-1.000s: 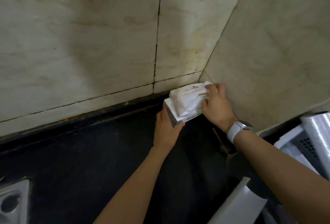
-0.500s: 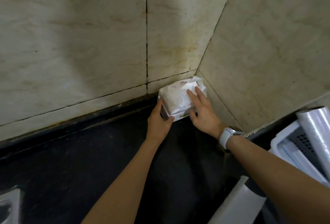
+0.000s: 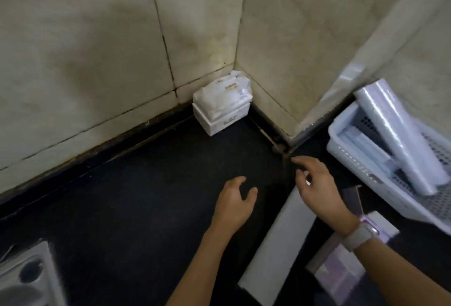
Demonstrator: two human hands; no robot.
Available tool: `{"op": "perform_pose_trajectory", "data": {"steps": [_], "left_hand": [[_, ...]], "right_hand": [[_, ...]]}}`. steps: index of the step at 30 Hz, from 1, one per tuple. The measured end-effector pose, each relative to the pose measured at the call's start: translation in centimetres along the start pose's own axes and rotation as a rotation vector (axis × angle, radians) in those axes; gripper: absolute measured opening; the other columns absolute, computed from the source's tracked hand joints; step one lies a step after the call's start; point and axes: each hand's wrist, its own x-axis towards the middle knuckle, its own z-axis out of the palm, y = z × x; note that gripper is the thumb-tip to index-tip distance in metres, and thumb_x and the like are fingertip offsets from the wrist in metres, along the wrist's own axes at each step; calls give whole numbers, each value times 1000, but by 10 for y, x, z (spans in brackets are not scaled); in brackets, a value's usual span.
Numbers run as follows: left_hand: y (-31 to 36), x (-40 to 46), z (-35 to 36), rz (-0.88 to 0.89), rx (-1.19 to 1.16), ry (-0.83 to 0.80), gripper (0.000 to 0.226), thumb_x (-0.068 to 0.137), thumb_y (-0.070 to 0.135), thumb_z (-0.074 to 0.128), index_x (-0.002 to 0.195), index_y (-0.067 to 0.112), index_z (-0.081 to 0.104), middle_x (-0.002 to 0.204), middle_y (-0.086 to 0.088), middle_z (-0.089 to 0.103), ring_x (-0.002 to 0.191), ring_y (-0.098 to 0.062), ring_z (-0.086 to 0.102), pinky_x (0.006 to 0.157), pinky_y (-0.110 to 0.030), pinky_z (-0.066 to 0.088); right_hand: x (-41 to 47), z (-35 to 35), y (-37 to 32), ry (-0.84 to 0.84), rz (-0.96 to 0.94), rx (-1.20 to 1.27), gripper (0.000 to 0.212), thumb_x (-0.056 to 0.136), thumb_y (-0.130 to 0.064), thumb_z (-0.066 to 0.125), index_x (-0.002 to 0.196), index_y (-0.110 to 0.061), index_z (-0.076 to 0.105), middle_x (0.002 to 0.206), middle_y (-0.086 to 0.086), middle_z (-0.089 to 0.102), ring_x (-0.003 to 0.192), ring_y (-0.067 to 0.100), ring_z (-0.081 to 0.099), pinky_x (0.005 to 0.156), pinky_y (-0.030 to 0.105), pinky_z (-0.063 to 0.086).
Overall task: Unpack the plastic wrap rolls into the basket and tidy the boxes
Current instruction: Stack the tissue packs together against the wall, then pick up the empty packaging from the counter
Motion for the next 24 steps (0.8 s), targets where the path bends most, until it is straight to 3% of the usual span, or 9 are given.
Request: {"op": "perform_pose_trajectory", "data": {"steps": [2,5,7,13,17,22,24], "left_hand": [[-3,-21,29,6,80,-130,62,87,45,53,139,17,34,141,-6,41,126,-19,43,102,-30,37],[-6,-44,63,39,315,-235,74,81,51,56,141,18,27,139,-7,41,124,-26,43,98,-38,40],[-8,-54,77,63,426,-239,69,82,45,58,138,17,29,133,-9,44,118,-28,47,91,-40,44],[-10,-69,99,111,433,-113,29,95,16,39,120,10,51,121,-11,58,108,-29,55,80,-34,42],[-6,-93,117,133,336,-165,26,93,9,37,112,4,55,115,-16,61,101,-32,56,76,-30,40],[-1,-144,150,165,338,-288,29,93,11,35,116,8,54,118,-12,61,103,-30,56,88,-39,47],[-1,-167,166,196,358,-319,30,93,11,35,117,8,53,118,-11,60,101,-27,56,87,-38,48]], "right_hand": [[-43,-3,24,56,132,-189,36,84,-10,58,119,-5,57,129,21,52,126,40,40,108,45,27],[-99,-3,53,3,410,-486,63,84,-43,54,139,-21,33,154,13,18,143,35,5,113,56,6],[-124,-2,65,-4,520,-533,74,82,-51,52,143,-26,18,157,11,1,143,34,-7,111,61,3],[-176,0,83,20,695,-479,86,81,-47,57,146,-26,4,156,12,-12,143,33,-14,106,69,12],[-221,-19,97,154,762,-338,90,78,-36,65,145,-25,6,155,14,-15,142,36,-15,106,67,20],[-299,-31,116,231,916,-180,84,77,-31,62,142,-28,10,154,11,-18,139,39,-18,104,65,26],[-328,-37,122,251,894,-139,81,77,-23,61,142,-26,14,154,12,-15,139,41,-15,100,57,37]]}}
